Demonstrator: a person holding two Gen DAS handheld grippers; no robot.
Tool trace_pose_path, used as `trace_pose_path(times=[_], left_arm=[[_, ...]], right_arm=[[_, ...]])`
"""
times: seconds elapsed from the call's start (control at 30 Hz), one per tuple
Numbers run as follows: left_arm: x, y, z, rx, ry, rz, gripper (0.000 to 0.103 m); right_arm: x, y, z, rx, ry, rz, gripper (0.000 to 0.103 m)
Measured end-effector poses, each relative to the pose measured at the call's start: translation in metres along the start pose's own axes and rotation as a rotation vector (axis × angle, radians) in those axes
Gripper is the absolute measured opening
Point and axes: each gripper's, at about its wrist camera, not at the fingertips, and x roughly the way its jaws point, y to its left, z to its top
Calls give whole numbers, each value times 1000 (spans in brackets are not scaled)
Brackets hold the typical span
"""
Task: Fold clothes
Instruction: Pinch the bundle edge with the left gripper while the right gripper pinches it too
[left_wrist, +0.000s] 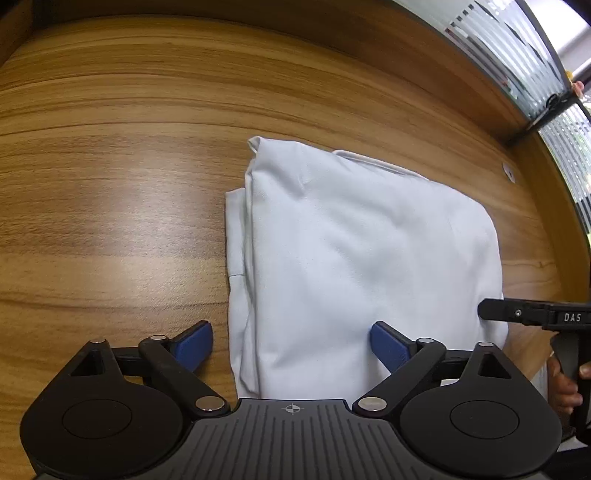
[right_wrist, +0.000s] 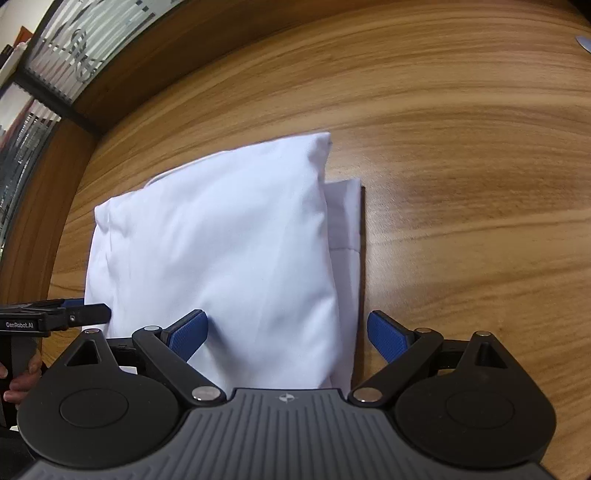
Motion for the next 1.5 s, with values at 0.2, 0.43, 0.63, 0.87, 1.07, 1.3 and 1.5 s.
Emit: trace_pose_path(times=[0.2, 0.43, 0.63, 0.87, 1.07, 1.3, 1.5], left_arm=[[8, -18, 2, 64, -29, 1, 91], [-18, -26, 3, 72, -129, 40, 37], [-42, -31, 11, 96, -162, 46, 32], [-70, -34, 30, 112, -230, 45, 32], [-86, -12, 53, 45, -292, 68, 29], [-61, 19, 58, 5, -216, 111, 29], [-56, 29, 41, 8, -204, 118, 35]], right_arm=[[7, 16, 4, -66, 0, -1, 84], [-16, 25, 9, -65, -54, -25, 26], [-35, 45, 18, -100, -105, -5, 21], [-49, 81, 48, -168, -155, 52, 20], [-43, 121, 91, -253, -167, 93, 20], [-12, 141, 110, -330, -81, 52, 20], [1, 127, 103, -301, -12, 31, 21]])
